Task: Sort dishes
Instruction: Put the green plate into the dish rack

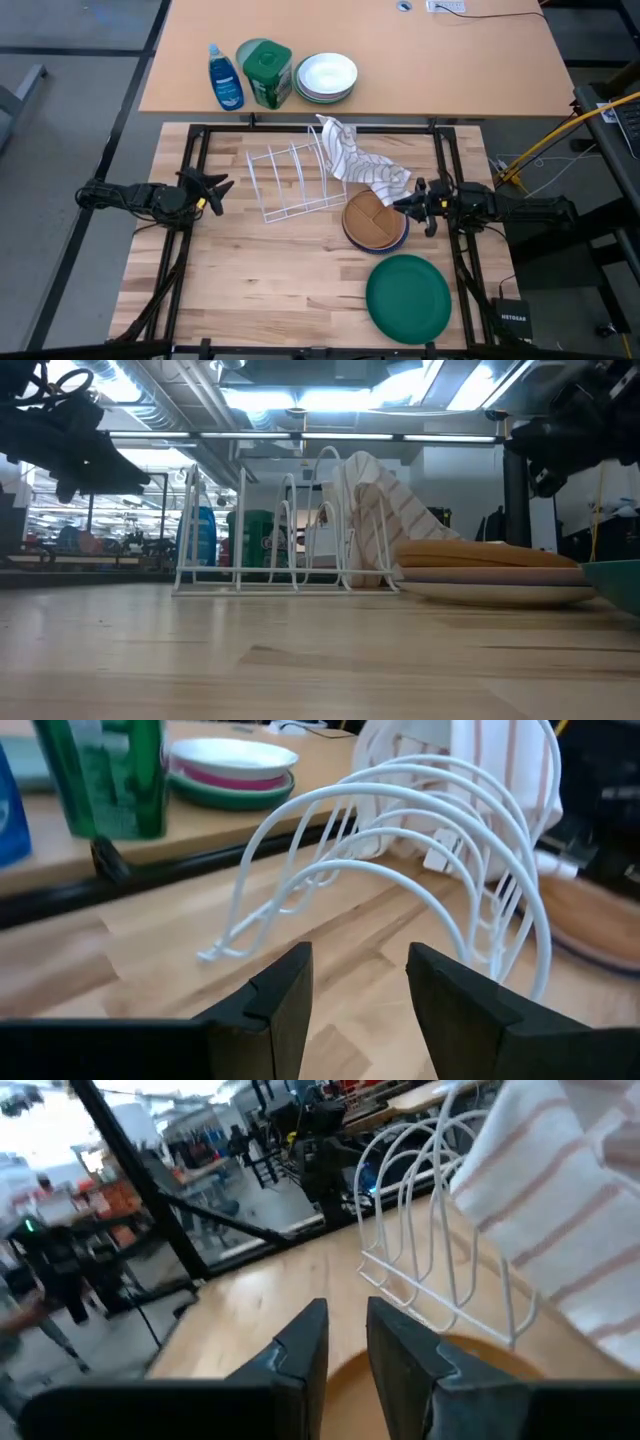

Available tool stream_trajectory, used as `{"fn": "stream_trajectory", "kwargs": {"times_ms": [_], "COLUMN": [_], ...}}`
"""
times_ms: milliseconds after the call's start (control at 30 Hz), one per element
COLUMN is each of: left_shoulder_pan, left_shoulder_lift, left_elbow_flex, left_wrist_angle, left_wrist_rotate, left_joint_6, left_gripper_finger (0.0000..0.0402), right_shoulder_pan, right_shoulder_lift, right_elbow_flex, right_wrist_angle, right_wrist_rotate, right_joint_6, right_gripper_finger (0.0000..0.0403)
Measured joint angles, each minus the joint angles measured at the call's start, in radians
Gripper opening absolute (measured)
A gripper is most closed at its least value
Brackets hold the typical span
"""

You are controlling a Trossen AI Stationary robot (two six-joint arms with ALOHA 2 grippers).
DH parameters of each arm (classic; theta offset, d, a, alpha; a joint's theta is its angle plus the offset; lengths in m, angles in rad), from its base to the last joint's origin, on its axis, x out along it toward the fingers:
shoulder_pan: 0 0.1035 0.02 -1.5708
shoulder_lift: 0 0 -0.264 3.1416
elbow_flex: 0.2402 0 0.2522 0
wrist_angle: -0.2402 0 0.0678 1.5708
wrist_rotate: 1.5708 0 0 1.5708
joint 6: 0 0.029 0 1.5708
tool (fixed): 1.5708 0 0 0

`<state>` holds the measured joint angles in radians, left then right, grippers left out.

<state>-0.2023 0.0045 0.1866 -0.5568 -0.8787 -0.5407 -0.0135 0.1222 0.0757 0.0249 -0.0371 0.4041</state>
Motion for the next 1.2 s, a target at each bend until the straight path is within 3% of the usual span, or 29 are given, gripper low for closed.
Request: {"fn": "stream_trajectory", "kwargs": {"times_ms": [267, 533, 700, 933, 1200], "left_shoulder_pan": [0.000, 0.000, 0.000, 0.000, 0.000], "left_shoulder_lift": [0.000, 0.000, 0.000, 0.000, 0.000], "left_elbow_flex": [0.000, 0.000, 0.000, 0.000, 0.000], "left_wrist_angle": [0.000, -0.005, -0.008, -0.008, -0.009], "left_wrist_rotate": [0.000, 0.000, 0.000, 0.000, 0.000], "left_joint_6": [-0.046, -0.095, -0.108, -0.106, -0.110], "left_gripper_finger": [0.0155, 0.0155, 0.0155, 0.0155, 0.0155], "right_shoulder_pan": [0.000, 0.000, 0.000, 0.000, 0.000], "right_shoulder_lift": [0.009, 0.094, 0.219, 0.450, 0.679], "right_elbow_flex": [0.000, 0.053, 0.144, 0.286, 0.378], "right_wrist_angle": [0.026, 0.053, 0.054, 0.051, 0.053], "right_wrist_rotate": [-0.088, -0.205, -0.263, -0.338, -0.258], "right_joint_6": [0.240, 0.329, 0.291, 0.099, -0.052], "right_gripper_finger": [0.0076, 0.0076, 0.0076, 0.0076, 0.0076]}}
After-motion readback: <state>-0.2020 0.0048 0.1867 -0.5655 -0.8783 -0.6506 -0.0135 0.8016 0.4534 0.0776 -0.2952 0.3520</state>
